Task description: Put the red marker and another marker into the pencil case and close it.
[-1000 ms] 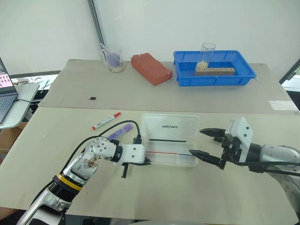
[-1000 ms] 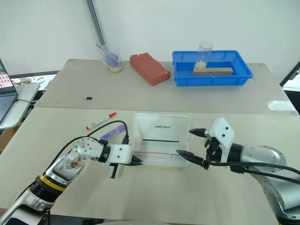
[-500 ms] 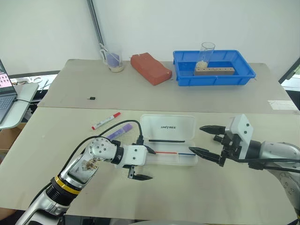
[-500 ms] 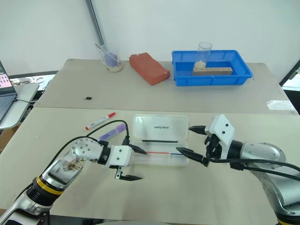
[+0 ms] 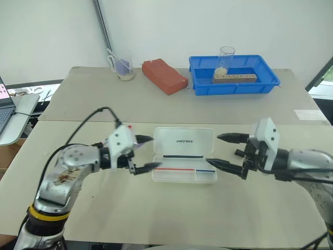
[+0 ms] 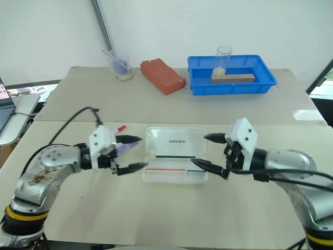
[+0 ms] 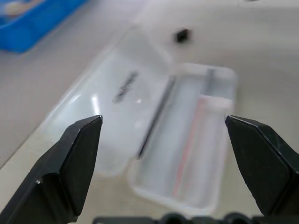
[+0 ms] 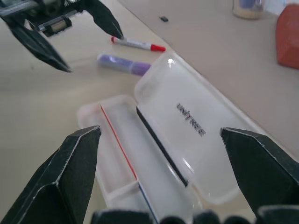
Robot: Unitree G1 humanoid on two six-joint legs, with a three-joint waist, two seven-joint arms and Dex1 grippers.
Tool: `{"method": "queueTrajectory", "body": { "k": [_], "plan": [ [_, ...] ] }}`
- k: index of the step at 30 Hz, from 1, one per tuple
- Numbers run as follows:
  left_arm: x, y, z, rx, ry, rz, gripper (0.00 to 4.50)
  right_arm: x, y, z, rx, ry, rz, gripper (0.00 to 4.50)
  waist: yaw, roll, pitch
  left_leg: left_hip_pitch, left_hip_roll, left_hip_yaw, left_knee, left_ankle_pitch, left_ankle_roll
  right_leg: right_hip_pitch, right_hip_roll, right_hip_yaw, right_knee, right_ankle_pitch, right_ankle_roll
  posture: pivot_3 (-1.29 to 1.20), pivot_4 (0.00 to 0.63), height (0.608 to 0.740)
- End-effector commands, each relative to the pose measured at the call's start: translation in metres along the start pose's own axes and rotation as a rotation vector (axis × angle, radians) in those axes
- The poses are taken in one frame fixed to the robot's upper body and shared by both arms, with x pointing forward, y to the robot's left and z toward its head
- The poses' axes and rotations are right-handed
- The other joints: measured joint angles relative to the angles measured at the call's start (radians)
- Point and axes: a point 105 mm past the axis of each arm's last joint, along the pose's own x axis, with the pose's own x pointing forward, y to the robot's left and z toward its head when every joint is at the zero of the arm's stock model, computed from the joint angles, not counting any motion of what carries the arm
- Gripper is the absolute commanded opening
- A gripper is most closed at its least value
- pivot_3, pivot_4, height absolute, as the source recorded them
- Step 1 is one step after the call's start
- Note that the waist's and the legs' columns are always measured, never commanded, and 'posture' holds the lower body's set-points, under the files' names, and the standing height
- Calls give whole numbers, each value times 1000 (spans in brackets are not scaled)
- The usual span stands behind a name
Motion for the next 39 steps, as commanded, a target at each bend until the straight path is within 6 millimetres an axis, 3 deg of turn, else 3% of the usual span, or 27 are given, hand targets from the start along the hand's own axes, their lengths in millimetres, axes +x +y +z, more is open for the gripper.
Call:
{"method": "queueTrajectory", "body": {
  "k": [1,9,15,20,23,30,31,35,39],
  "plan": [
    [-28,40,-18,-58,22,236,4452,16,9,34,-31,-80,67,4500,0,0,0,0,0,0,0,0,0,-1,0,0,1,0,0,0,150,740],
    [-70,106,-71,-146,135,498,4452,49,16,87,-65,-166,165,4500,11,-2,2,0,2,0,-3,0,0,-7,-4,-1,0,1,-4,0,150,740],
    [-61,130,-93,-219,158,501,4452,55,16,94,-81,-161,179,4500,17,-6,0,-2,2,2,-9,0,0,-12,-9,-2,1,1,-5,0,150,740],
    [-47,132,-106,-282,163,435,4452,56,13,94,-80,-166,166,4500,9,-6,0,-4,1,6,-11,2,3,-16,-7,-2,3,3,-5,0,150,740],
    [-42,128,-115,-276,193,398,3614,55,12,95,-84,-165,155,4500,8,-6,-1,-5,2,7,-11,2,3,-16,-3,-3,5,4,-8,0,150,740],
    [-42,128,-120,-246,214,390,380,55,10,96,-93,-172,140,4500,9,-6,-1,-2,1,7,-13,2,3,-19,-2,-3,12,5,-8,0,150,740],
    [-43,129,-119,-246,207,396,188,55,10,97,-94,-177,137,4500,9,-6,-1,-2,1,7,-13,2,3,-19,-2,-3,12,5,-8,0,150,740],
    [-51,135,-96,-199,132,438,196,52,6,99,-93,-214,107,4500,7,-6,-1,-2,2,7,-13,2,3,-20,-2,-3,12,5,-8,0,150,740],
    [-56,132,-41,-55,27,418,196,38,3,83,-127,-184,70,4500,11,-9,0,-3,3,7,-13,2,2,-20,-1,-4,13,5,-8,0,150,740]
  ]
}}
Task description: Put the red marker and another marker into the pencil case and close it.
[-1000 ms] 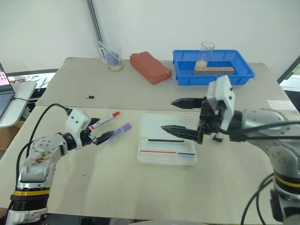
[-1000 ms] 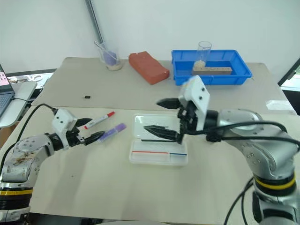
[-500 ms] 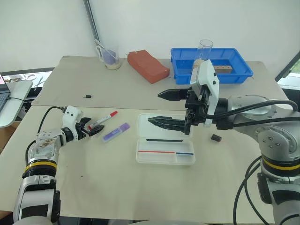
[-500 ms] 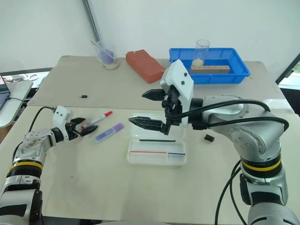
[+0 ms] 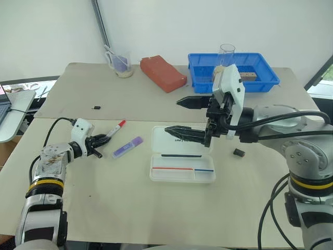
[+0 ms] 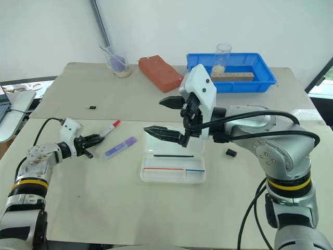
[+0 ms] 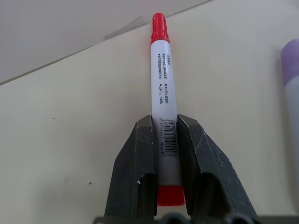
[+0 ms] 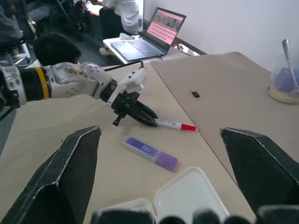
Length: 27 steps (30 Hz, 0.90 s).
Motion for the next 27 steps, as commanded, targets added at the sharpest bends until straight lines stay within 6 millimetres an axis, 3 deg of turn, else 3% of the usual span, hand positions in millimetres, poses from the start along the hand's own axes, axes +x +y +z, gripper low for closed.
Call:
{"method": "queueTrajectory", "body": {
  "k": [1,4,7,10,13,19,27],
  "plan": [
    [-20,-10,72,190,-170,-29,196,-21,-1,-1,-103,6,-46,4500,4,-1,0,-1,0,0,0,1,-1,0,0,0,0,0,0,0,150,740],
    [-24,-55,116,292,-263,-176,196,-40,1,-13,-91,66,-68,4500,6,0,0,-2,0,1,0,3,-4,1,-3,-1,-2,0,0,0,150,740],
    [-21,-103,140,358,-315,-328,196,-58,6,-24,-65,125,-68,4500,5,1,0,1,-1,3,0,3,-4,3,-3,1,-3,0,1,0,150,740],
    [-15,-152,141,400,-312,-489,196,-72,12,-34,-15,173,-70,4500,1,2,0,3,-1,1,-1,3,-4,8,-2,0,-9,0,2,0,150,740],
    [-4,-181,129,448,-290,-582,196,-79,21,-44,8,227,-57,4500,-6,1,1,4,-1,-1,-1,3,-4,9,0,2,-11,0,2,0,150,740],
    [28,-202,75,516,-145,-702,196,-75,26,-61,26,256,-101,4500,-7,2,2,6,-4,-6,0,3,-4,12,3,3,-12,0,2,0,150,740],
    [41,-203,53,560,-94,-746,196,-69,34,-72,52,262,-117,4500,1,1,3,2,-4,-6,2,3,-4,10,1,3,-13,0,2,0,150,740]
  ]
}}
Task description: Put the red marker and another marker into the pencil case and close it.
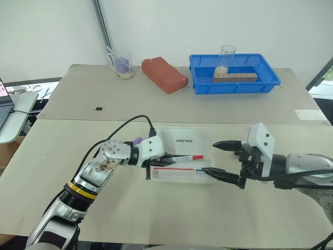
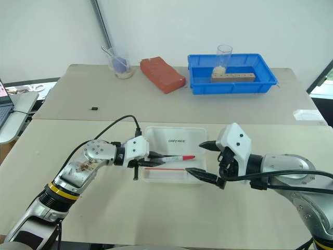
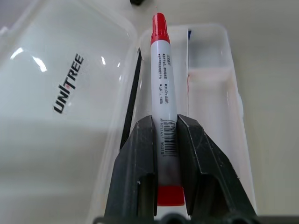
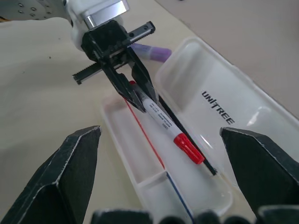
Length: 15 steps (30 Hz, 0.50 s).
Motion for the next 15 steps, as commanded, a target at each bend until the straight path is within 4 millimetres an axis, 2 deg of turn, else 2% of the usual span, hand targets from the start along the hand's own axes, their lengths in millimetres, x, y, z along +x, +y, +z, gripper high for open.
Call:
{"method": "queueTrajectory", "body": {
  "k": [1,3,4,5,9,11,13,15],
  "plan": [
    [1,5,9,63,-31,3,196,1,5,6,-43,-26,-12,4500,1,0,0,0,0,0,0,0,0,0,0,0,0,0,0,0,150,740],
    [2,9,12,66,-50,6,196,2,3,5,-41,-25,-25,4500,1,0,0,0,0,0,0,0,0,1,0,0,0,0,0,0,150,740],
    [3,10,14,68,-59,6,1204,3,2,6,-39,-29,-28,4500,1,0,0,0,0,0,0,0,0,1,0,0,0,0,0,0,150,740],
    [3,11,16,72,-65,6,1544,4,1,6,-37,-32,-30,4500,1,0,0,0,0,0,0,0,0,1,0,-1,0,0,0,0,150,740],
    [-2,16,23,76,-90,34,3443,5,-2,7,-39,-35,-28,4500,0,0,0,0,0,0,0,0,0,1,0,-1,0,0,0,0,150,740],
    [-14,20,30,55,-109,75,4472,6,-4,8,-42,-36,-22,4500,-2,0,0,0,0,0,0,0,0,1,0,-1,0,0,1,0,150,740],
    [-23,22,35,34,-121,110,4472,5,-4,8,-45,-39,-15,4500,-3,0,0,0,0,0,0,0,0,1,1,-1,0,0,1,0,150,740],
    [-40,32,35,-12,-126,206,4472,7,-1,11,-53,-47,14,4500,-4,1,0,1,0,0,0,0,0,1,1,0,0,0,1,0,150,740]
  ]
}}
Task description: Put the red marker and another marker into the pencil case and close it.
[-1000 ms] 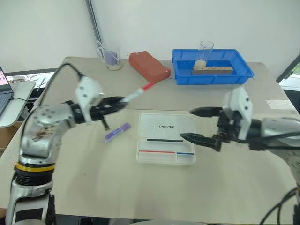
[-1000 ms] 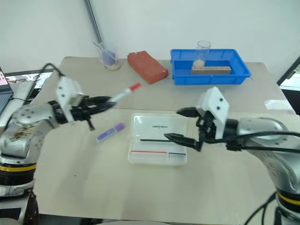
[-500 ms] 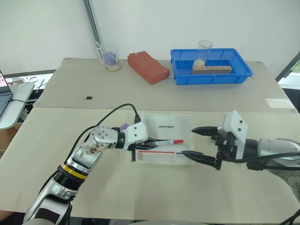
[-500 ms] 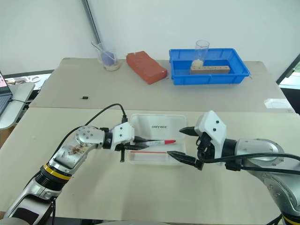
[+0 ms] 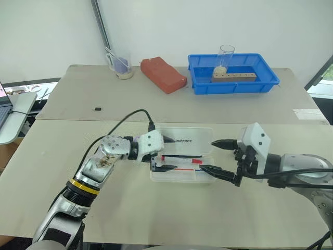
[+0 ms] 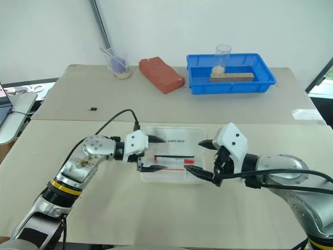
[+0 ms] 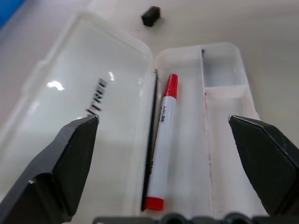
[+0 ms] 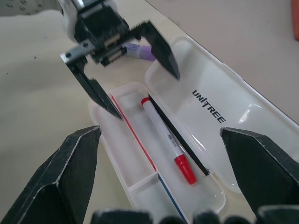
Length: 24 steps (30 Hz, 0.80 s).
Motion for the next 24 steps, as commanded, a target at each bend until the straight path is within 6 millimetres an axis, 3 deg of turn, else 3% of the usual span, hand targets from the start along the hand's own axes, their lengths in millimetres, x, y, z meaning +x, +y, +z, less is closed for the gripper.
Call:
{"method": "queueTrajectory", "body": {
  "k": [1,3,5,10,14,17,23,24],
  "plan": [
    [-27,19,13,-41,-37,160,4472,0,4,14,-69,-46,40,4500,-1,0,0,0,0,0,0,0,0,0,0,0,0,0,1,0,150,740],
    [-60,39,-11,-120,15,377,4472,7,8,20,-88,-64,91,4500,-6,1,0,2,0,0,0,0,0,1,0,0,0,-1,2,0,150,740],
    [-85,41,-38,-190,77,507,4472,13,11,26,-103,-83,135,4500,-16,1,0,3,1,0,0,0,0,1,0,0,1,-3,5,0,150,740],
    [-104,23,-85,-323,169,587,4472,27,17,47,-121,-141,223,4500,-7,1,0,5,1,-1,-3,0,0,3,-3,-1,1,0,0,0,150,740],
    [-106,16,-103,-424,199,572,4472,32,19,59,-140,-162,264,4500,11,-2,0,0,2,0,-4,0,0,-7,-5,-3,1,1,-1,0,150,740],
    [-104,13,-109,-437,216,542,3701,34,16,60,-149,-158,264,4500,12,-2,0,0,2,2,-4,0,0,-9,-6,-1,1,2,-2,0,150,740],
    [-105,8,-117,-430,256,515,917,34,11,59,-156,-147,245,4500,4,2,-2,0,2,2,-5,0,0,-10,-5,-1,1,2,-4,0,150,740],
    [-106,8,-117,-428,258,517,932,34,10,59,-156,-148,242,4500,3,2,-2,0,2,2,-6,0,0,-9,-4,-1,1,2,-4,0,150,740]
  ]
}}
